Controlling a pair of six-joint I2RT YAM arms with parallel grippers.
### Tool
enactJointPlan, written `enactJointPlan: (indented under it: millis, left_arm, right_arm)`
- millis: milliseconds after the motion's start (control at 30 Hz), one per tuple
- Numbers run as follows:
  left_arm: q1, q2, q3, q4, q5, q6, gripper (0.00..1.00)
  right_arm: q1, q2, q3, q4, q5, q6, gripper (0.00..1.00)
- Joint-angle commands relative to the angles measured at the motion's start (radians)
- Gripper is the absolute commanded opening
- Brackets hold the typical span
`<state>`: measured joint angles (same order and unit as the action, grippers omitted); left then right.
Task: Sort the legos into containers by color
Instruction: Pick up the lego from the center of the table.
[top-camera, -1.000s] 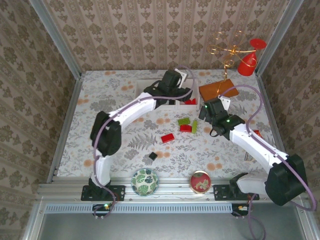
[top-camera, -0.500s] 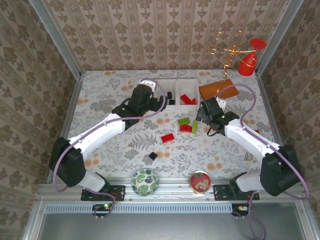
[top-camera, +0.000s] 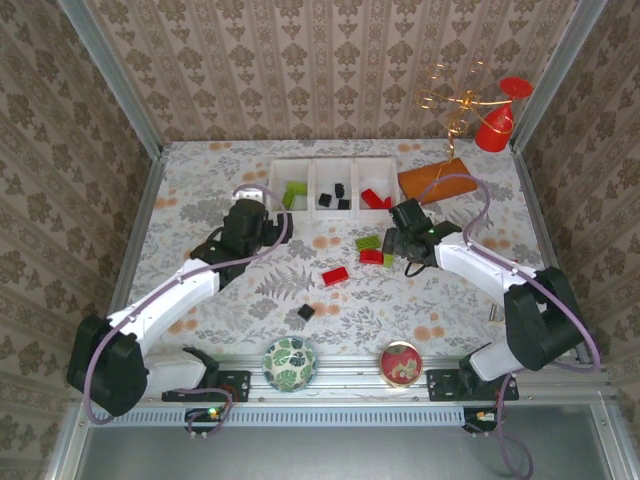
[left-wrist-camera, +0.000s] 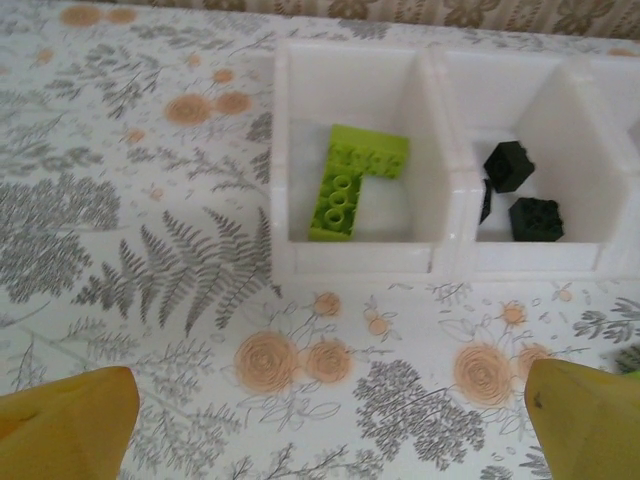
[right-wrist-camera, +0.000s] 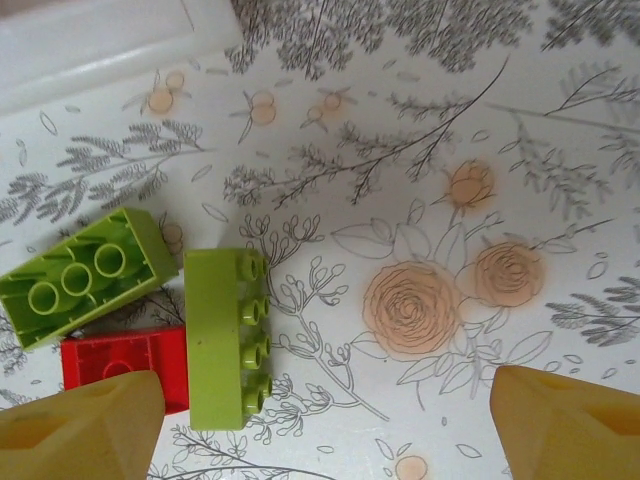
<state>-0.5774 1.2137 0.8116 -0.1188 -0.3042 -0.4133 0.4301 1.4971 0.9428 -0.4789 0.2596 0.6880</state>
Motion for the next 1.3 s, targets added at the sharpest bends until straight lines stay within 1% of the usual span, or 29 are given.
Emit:
enactJointPlan:
  millis: [0,200,433,900,1100,1267]
  left_arm:
    - [0.014,-0.027,-0.030,0.004,0.000,-0.050,1.00]
    - [0.025,-0.029,-0.061,-0.001,0.006,-0.071,1.00]
    - [0.039,-0.028,-0.080,0.005,0.021,-0.087,1.00]
    - [0.053,-0.006,-0.087,0.024,0.052,-0.108,1.00]
    - [0.056,-0.005,-0.086,0.025,0.054,-0.111,1.00]
    - [0.056,-0.002,-0.086,0.026,0.056,-0.114,1.00]
  right_arm:
    - [0.004,0.050,0.048,-0.010,-0.064,0.001,0.83]
    - [0.004,0.142,0.103,-0.010,-0.118,-0.007,0.75]
    - [0.001,0.198,0.129,-0.010,-0.140,-0.013,0.66]
    - [-0.014,0.253,0.137,-0.006,-0.149,-0.013,0.52]
    - [-0.022,0.270,0.134,-0.013,-0.149,-0.008,0.42]
    - [-0.027,0.276,0.127,-0.009,-0.146,-0.007,0.40]
